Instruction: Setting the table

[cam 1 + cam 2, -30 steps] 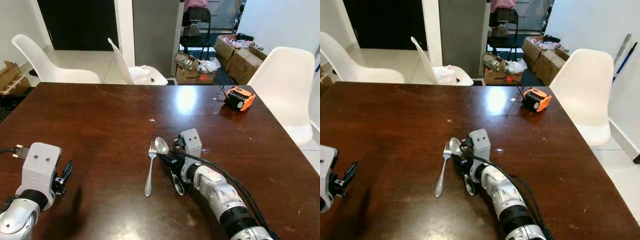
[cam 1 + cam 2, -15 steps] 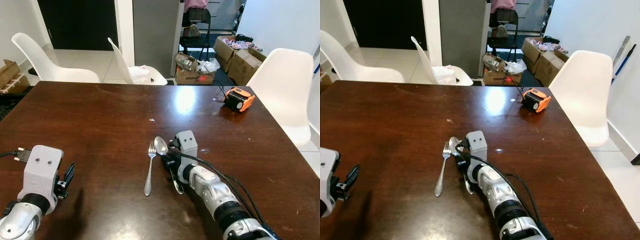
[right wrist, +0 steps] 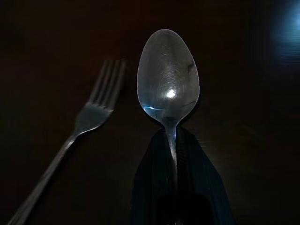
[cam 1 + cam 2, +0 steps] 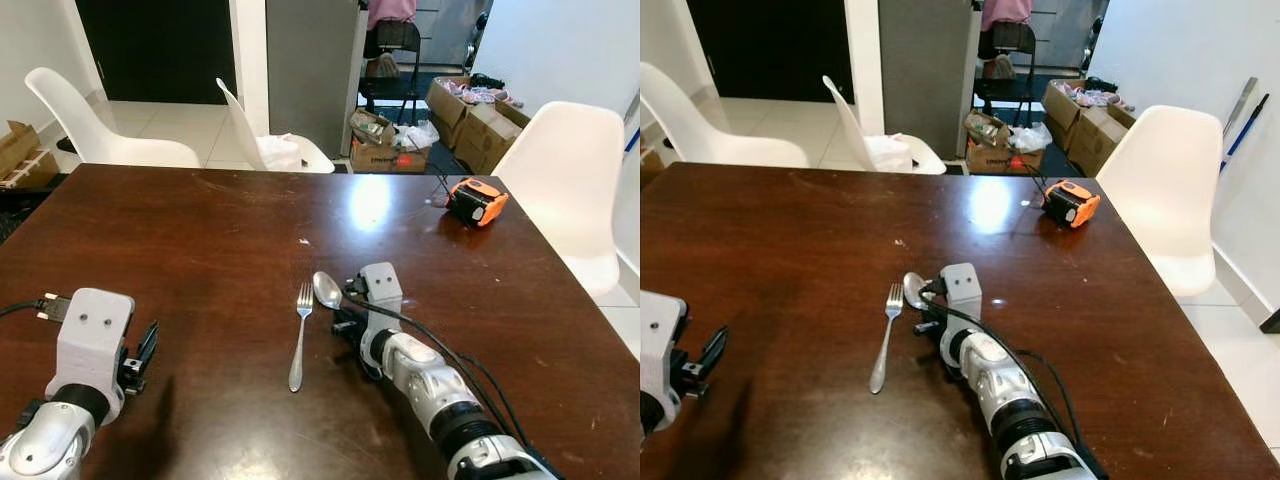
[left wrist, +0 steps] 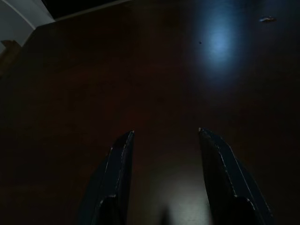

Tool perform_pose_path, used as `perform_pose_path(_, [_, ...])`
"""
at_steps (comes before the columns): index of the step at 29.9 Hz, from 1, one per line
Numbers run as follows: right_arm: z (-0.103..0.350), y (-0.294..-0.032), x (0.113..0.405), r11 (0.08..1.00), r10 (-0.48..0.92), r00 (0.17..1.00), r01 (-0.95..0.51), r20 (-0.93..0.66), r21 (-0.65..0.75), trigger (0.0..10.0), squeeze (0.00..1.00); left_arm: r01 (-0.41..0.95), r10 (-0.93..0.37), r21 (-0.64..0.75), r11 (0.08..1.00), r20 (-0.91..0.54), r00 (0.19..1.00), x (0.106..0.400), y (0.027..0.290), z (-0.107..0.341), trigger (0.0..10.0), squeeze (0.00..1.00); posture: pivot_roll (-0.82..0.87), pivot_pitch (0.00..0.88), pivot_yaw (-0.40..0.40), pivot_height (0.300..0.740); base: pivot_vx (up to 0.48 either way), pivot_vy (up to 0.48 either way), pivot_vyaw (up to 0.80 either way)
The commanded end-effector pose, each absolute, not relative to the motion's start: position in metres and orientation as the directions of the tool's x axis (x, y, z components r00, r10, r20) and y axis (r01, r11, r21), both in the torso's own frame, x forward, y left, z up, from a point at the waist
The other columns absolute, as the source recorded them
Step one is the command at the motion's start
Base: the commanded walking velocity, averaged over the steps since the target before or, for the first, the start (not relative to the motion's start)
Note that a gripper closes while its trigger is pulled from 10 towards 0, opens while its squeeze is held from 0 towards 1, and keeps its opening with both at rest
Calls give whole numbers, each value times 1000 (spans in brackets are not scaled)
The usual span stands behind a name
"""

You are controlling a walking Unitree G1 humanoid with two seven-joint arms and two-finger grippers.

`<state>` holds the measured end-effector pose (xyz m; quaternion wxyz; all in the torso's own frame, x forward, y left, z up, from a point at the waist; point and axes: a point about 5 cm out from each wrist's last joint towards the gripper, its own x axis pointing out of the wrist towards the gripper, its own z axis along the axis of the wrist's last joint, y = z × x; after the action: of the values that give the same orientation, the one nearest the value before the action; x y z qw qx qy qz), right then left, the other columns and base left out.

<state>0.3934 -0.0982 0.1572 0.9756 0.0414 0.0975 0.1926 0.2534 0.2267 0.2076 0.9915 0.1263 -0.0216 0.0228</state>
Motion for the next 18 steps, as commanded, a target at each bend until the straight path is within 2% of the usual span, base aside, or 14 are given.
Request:
perform_pose_path(1, [127,-113,384,942,329,904,-291,-274,168,0,0,-47,43,237,970,24,999,255,225,200,10000,0,236,215,47,740,0,0,0])
perform_pose_path(4, [149,-114,387,937,340,930,-323,-136,134,0,0,-33,28,222,974,25,999,258,219,199,10000,0,226,210,47,740,0,0,0])
perform_pose_path(6, [182,-112,384,917,379,922,-385,76,103,78,0,-9,3,200,980,30,1000,262,209,197,10000,0,201,202,48,740,0,0,0])
perform_pose_path(7, [192,-111,381,916,383,914,-394,134,72,7529,0,1,-7,192,981,32,999,264,206,197,10000,0,196,201,48,740,0,0,0])
perform_pose_path(8, [192,-111,381,916,383,914,-394,134,72,7529,0,1,-7,192,981,32,999,264,206,197,10000,0,196,201,48,740,0,0,0])
perform_pose_path(9, [203,-110,375,909,392,898,-411,198,66,10000,0,17,-24,181,983,35,999,266,200,197,10000,0,180,195,50,740,0,0,0])
perform_pose_path(14, [227,-107,354,907,388,860,-420,332,28,10000,0,69,-77,144,987,50,996,275,182,197,10000,0,132,174,48,740,0,0,0])
perform_pose_path(18, [230,-104,334,911,383,849,-413,365,4,10000,0,102,-111,121,987,66,992,280,170,199,10000,0,110,159,45,740,0,0,0])
